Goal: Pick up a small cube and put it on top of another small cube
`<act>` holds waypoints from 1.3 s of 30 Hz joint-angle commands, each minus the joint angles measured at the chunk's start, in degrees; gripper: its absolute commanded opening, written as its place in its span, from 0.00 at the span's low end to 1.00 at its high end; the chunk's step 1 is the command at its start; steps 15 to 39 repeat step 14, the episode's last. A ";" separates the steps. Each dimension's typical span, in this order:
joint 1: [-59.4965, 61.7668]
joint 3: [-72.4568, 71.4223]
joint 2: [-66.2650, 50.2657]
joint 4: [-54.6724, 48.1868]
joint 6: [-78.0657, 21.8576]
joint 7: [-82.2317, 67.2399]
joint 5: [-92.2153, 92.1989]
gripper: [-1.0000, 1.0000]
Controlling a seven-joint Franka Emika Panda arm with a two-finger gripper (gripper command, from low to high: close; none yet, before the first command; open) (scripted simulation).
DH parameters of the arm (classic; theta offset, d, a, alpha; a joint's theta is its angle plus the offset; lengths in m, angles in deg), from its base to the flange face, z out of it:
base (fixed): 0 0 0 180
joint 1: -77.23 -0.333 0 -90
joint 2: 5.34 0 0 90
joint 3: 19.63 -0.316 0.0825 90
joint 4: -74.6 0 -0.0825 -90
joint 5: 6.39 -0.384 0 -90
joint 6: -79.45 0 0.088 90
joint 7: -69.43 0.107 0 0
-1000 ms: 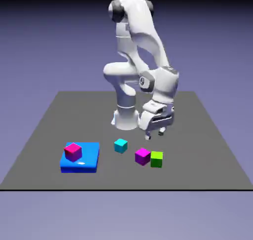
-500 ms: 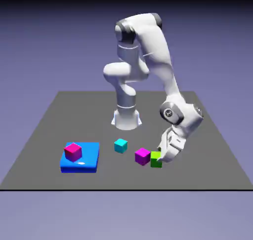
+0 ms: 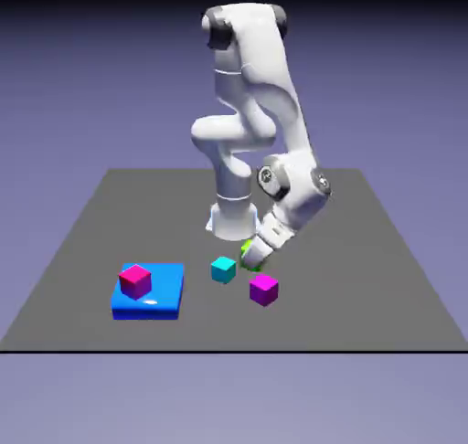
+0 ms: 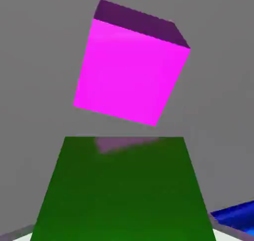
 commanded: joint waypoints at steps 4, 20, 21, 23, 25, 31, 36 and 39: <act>-0.12 4.83 6.42 5.78 0.14 -0.46 -3.21 0.00; 1.56 7.63 -2.08 7.76 9.91 4.78 4.52 1.00; 1.56 7.63 -2.08 7.76 9.91 4.78 4.52 1.00; 1.56 7.63 -2.08 7.76 9.91 4.78 4.52 1.00; 1.56 7.63 -2.08 7.76 9.91 4.78 4.52 1.00; 1.56 7.63 -2.08 7.76 9.91 4.78 4.52 1.00; 1.56 7.63 -2.08 7.76 9.91 4.78 4.52 1.00; 1.56 7.63 -2.08 7.76 9.91 4.78 4.52 1.00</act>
